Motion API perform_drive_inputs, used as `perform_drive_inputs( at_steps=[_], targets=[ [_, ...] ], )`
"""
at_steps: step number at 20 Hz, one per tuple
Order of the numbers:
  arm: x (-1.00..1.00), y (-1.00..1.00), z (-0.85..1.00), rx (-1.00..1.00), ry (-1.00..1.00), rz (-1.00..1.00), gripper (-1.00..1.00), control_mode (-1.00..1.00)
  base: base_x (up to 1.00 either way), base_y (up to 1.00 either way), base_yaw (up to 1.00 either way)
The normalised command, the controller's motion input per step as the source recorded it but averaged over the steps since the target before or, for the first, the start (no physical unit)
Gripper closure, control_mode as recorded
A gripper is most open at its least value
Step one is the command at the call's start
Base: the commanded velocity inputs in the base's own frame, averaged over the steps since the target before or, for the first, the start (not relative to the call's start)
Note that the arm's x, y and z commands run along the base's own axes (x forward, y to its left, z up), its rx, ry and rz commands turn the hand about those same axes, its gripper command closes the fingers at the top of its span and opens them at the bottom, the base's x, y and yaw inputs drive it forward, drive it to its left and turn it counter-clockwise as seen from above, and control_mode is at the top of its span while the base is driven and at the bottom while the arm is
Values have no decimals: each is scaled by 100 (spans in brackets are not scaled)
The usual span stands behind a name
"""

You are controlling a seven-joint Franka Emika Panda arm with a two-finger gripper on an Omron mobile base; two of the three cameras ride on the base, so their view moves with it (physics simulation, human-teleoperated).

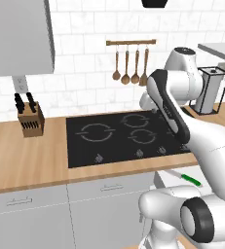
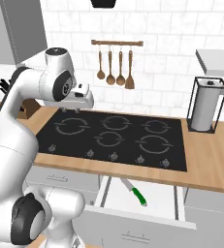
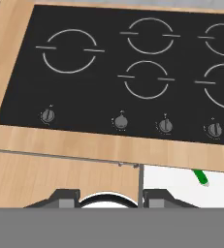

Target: Pick up the knife from the drawer and place it on the cutting board. Then place the meat from the plate to the cutting board.

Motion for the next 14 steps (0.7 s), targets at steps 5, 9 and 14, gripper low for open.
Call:
perform_drive_inputs(
  at_steps=[5, 9, 14],
  targets=[
    [-3, 0, 0, 0, 0, 0, -100, 100, -17, -1, 0],
    [0, 0, 0, 0, 0, 0, -100, 100, -48, -14, 0],
    [0, 0, 0, 0, 0, 0, -100, 100, -52, -37, -1]
  ],
)
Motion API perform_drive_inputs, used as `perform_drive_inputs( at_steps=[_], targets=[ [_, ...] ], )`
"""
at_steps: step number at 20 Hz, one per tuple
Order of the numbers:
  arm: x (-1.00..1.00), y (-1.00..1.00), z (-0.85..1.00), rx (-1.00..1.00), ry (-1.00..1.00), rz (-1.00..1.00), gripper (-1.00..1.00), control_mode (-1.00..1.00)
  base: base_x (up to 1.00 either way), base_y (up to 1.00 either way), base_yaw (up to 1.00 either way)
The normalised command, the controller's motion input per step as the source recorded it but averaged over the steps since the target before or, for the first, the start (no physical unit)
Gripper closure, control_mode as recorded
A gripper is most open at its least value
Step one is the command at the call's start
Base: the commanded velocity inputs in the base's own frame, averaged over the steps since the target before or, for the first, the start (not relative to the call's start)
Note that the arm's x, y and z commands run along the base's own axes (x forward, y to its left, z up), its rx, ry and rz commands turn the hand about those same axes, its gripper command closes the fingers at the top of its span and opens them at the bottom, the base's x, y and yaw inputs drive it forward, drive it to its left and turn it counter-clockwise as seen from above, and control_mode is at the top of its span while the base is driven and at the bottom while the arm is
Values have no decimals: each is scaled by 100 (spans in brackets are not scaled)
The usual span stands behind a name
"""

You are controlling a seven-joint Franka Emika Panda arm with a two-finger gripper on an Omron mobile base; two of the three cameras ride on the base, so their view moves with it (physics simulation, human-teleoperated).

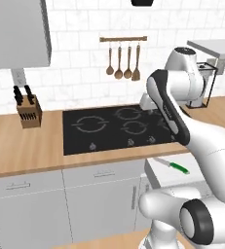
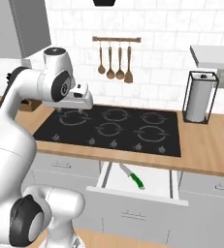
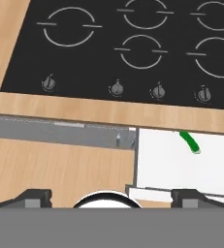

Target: Pick up the knife from the drawer and place it on the cutting board. Then place the meat from the plate to the cutting board.

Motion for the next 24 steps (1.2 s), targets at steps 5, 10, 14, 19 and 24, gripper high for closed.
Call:
perform_drive_inputs(
  at_steps=[5, 10, 14, 19, 24],
  targets=[
    [0, 0, 0, 0, 0, 0, -100, 100, -1, -69, -2],
    [0, 0, 0, 0, 0, 0, -100, 100, 0, -89, 4],
    [0, 0, 0, 0, 0, 0, -100, 100, 0, -79, 17],
    [0, 0, 0, 0, 0, 0, -100, 100, 15, -64, 34],
    [0, 0, 0, 0, 0, 0, -100, 100, 15, -45, 76]
  ],
)
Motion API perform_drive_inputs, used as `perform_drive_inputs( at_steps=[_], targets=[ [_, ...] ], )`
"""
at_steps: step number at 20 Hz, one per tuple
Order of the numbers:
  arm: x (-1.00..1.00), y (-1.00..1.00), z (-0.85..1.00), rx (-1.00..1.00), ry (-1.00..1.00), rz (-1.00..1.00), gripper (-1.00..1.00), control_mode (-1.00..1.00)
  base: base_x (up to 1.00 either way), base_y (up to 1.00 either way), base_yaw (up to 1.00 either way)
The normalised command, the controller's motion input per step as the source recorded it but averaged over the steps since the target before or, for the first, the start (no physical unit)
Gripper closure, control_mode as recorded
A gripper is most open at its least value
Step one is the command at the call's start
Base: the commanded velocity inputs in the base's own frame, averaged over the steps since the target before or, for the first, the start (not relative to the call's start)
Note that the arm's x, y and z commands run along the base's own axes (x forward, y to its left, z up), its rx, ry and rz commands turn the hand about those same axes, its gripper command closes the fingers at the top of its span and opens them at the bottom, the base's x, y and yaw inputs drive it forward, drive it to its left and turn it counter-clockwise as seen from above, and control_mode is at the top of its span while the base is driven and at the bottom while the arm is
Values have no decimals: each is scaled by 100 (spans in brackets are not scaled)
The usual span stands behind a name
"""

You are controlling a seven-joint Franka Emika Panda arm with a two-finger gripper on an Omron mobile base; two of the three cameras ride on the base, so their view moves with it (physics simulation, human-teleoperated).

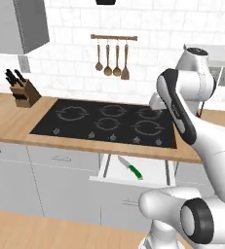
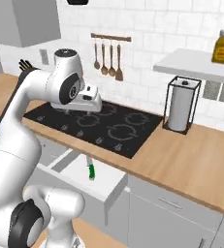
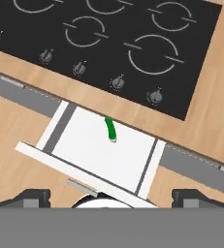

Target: Pick up the knife from the drawer and place it on the cutting board. Then place the meat from the plate to the cutting board.

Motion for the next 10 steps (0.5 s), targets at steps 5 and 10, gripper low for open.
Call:
perform_drive_inputs(
  at_steps=[5, 10],
  targets=[
    [0, 0, 0, 0, 0, 0, -100, 100, 0, -42, 90],
    [0, 0, 0, 0, 0, 0, -100, 100, -8, -47, 51]
  ],
)
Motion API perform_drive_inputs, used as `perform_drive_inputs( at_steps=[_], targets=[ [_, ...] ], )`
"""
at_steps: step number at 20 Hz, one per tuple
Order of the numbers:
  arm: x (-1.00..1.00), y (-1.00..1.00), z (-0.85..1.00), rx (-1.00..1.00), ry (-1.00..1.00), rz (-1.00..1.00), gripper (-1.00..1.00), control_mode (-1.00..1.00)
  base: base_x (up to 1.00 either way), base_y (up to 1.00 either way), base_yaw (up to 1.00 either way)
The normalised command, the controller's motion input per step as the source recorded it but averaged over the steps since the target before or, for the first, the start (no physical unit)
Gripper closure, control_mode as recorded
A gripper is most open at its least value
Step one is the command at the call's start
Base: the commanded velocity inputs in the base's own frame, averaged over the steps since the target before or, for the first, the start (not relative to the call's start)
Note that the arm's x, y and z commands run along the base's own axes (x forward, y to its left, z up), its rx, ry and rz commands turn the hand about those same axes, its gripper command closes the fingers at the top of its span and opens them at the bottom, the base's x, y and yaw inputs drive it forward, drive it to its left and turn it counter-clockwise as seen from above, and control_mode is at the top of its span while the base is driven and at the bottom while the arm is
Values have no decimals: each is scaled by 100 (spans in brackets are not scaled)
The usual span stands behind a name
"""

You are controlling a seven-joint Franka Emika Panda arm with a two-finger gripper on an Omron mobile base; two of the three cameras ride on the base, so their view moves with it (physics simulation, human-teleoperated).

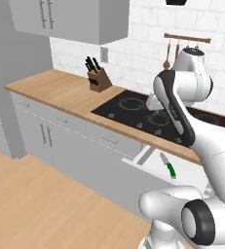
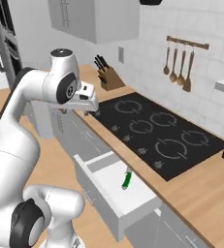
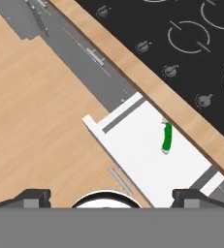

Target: Pick up the knife from the drawer and place it on the cutting board. Then place the meat from the plate to the cutting board.

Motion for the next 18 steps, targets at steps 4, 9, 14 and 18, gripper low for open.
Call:
perform_drive_inputs(
  at_steps=[4, 9, 14, 18],
  targets=[
    [0, 0, 0, 0, 0, 0, -100, 100, -34, -66, 31],
    [0, 0, 0, 0, 0, 0, -100, 100, -33, -49, 3],
    [0, 0, 0, 0, 0, 0, -100, 100, -1, -52, 0],
    [0, 0, 0, 0, 0, 0, -100, 100, 0, -48, 0]
  ],
)
